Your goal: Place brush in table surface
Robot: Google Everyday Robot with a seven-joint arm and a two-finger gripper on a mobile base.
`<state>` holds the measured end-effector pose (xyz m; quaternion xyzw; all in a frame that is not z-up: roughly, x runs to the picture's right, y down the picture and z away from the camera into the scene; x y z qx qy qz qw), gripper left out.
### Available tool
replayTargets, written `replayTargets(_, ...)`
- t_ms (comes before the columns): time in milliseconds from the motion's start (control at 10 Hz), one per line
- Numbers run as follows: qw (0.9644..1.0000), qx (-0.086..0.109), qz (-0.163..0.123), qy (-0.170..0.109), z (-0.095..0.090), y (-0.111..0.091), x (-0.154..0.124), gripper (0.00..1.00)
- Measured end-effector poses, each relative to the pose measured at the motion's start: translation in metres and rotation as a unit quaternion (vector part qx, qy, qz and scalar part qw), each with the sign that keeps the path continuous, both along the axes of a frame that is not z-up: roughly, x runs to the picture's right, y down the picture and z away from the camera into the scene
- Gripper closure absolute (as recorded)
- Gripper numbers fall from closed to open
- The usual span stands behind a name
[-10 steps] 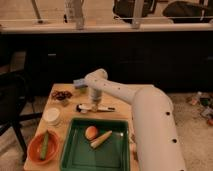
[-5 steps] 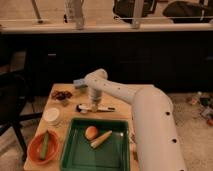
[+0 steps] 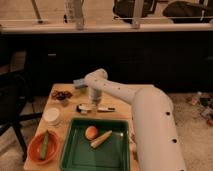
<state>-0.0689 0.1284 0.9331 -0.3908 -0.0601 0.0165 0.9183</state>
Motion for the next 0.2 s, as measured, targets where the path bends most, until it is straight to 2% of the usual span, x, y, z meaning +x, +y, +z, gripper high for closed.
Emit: replayTargets(200,1.0000,0.004,-0.004,0.001,0.0027,-0.0001,0.0005,0.20)
